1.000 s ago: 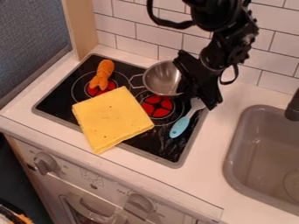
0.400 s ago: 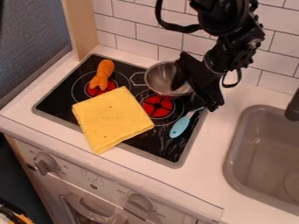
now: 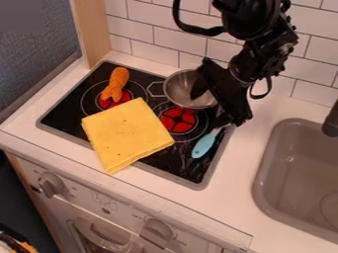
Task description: Take the silver pot and put it in the upper part of the right burner
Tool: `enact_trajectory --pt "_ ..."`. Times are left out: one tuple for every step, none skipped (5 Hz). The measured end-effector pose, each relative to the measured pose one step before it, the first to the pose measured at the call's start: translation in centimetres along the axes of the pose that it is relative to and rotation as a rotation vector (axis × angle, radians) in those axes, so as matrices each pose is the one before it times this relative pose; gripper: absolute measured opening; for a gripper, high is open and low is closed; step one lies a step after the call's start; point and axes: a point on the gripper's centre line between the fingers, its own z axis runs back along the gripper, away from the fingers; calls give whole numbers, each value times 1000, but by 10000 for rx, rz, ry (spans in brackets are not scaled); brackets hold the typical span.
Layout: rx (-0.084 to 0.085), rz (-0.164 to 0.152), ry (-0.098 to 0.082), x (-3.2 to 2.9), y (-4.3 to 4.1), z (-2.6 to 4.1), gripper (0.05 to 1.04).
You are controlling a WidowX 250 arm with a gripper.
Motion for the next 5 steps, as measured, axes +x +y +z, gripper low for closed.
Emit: enact_trajectory --pt "-487 263 -750 637 263 2076 1001" --pt "-9 318 -325 -584 658 1852 1001" --pt "104 339 -531 -657 1128 2732 1001" --pt "-140 320 -606 -462 849 2770 1001" --pt "-16 31 -7 -37 15 111 1001"
